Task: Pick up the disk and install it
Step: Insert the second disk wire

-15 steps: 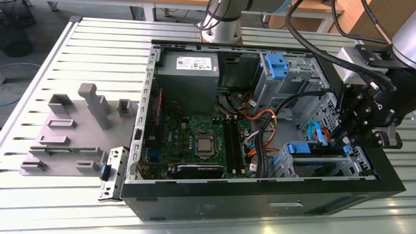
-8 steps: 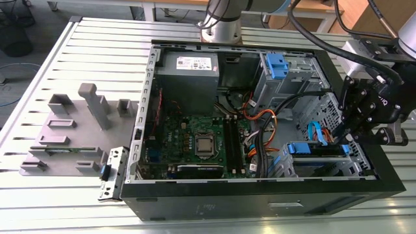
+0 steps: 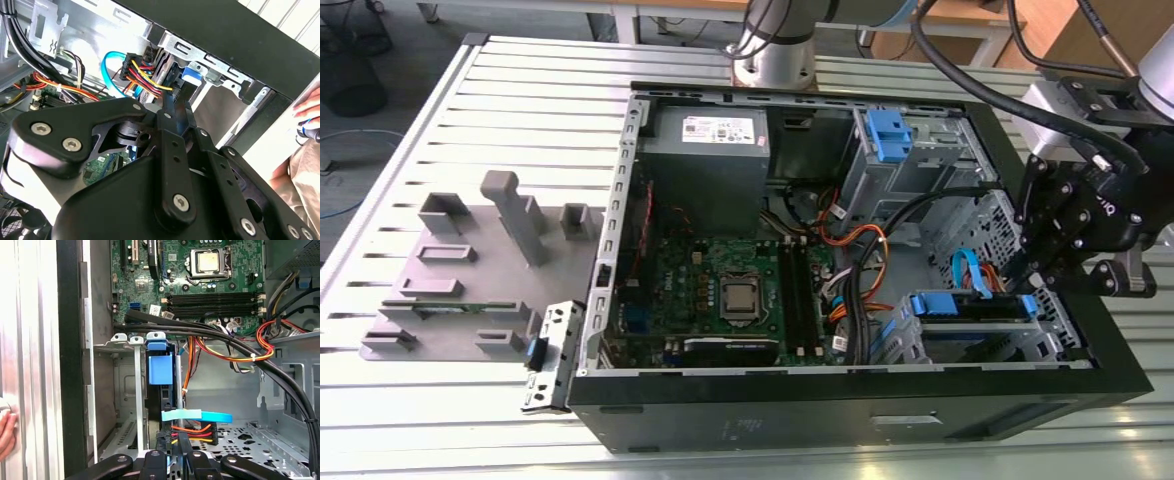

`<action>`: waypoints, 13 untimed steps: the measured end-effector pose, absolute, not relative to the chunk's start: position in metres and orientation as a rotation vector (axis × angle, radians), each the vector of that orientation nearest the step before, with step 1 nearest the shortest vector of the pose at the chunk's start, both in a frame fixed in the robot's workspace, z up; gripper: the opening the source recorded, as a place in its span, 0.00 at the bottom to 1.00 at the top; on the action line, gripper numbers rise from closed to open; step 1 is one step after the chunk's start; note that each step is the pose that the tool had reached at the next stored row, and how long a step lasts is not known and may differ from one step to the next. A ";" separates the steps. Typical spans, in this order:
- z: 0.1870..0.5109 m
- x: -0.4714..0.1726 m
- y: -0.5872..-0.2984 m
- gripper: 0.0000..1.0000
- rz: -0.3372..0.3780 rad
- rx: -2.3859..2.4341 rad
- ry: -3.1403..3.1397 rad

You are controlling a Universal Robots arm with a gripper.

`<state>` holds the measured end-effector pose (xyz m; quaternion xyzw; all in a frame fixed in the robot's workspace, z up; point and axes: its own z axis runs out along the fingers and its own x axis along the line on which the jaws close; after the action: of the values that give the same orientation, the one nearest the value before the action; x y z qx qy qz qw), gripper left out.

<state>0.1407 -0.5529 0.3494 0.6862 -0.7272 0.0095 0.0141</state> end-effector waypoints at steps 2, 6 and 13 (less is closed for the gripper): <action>0.349 0.141 -0.553 0.24 0.029 2.137 -2.265; 0.349 0.139 -0.553 0.24 0.030 2.137 -2.265; 0.351 0.138 -0.553 0.24 0.033 2.138 -2.266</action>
<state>0.1377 -0.5529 0.3513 0.6862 -0.7272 0.0104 0.0130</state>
